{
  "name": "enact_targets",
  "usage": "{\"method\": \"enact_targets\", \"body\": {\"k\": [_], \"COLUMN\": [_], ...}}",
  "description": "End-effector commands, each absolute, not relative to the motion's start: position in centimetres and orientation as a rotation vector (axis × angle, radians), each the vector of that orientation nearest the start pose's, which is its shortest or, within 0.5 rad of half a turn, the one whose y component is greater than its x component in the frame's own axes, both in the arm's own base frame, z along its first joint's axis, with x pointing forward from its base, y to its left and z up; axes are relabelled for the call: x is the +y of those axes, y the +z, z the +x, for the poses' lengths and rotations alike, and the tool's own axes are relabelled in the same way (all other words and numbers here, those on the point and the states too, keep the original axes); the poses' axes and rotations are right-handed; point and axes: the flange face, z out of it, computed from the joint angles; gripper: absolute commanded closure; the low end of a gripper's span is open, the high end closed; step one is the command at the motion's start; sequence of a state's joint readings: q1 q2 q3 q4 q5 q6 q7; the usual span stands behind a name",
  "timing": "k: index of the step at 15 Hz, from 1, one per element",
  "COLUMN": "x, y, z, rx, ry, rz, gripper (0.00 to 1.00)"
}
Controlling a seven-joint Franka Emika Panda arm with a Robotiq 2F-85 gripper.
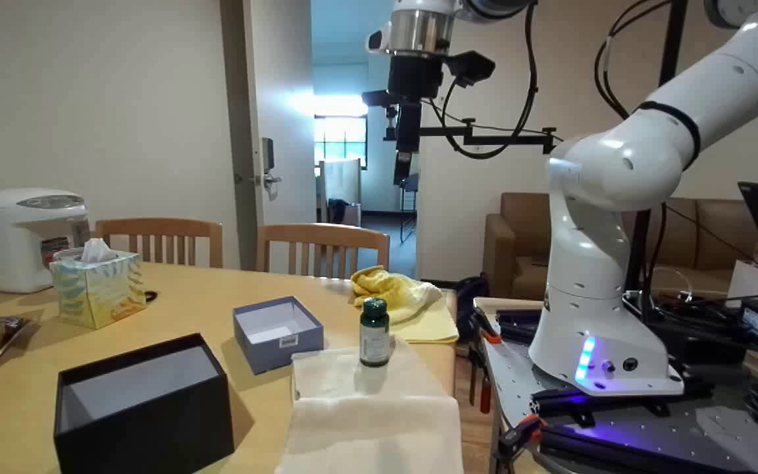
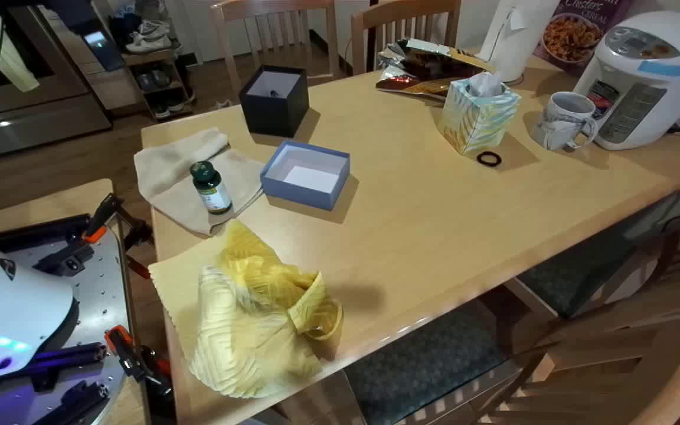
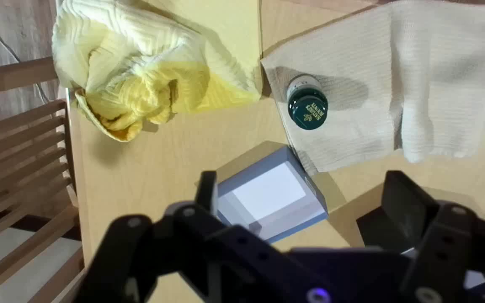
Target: Put the bottle in the black box
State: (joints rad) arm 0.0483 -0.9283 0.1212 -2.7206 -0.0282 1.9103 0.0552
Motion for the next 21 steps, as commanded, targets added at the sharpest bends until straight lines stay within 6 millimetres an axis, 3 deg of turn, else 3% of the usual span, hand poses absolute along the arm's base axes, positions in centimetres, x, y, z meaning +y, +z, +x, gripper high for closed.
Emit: {"method": "enact_targets", "body": {"k": [1, 5, 7, 13, 17, 21], "x": [4.8, 4.8, 4.8, 4.1, 4.7, 6.1], "y": [48.8, 48.8, 48.4, 44.2, 41.9, 38.6], "z": [28.6, 28.6, 29.0, 31.1, 32.3, 33.3], "rx": [-0.129, -0.129, -0.145, -0.248, -0.326, -0.247], "ry": [-0.201, -0.201, -0.118, 0.257, 0.155, 0.057], "rz": [-3.246, -3.246, -3.265, -3.180, -3.143, -3.080], "gripper": [0.00, 0.00, 0.00, 0.00, 0.00, 0.00]}}
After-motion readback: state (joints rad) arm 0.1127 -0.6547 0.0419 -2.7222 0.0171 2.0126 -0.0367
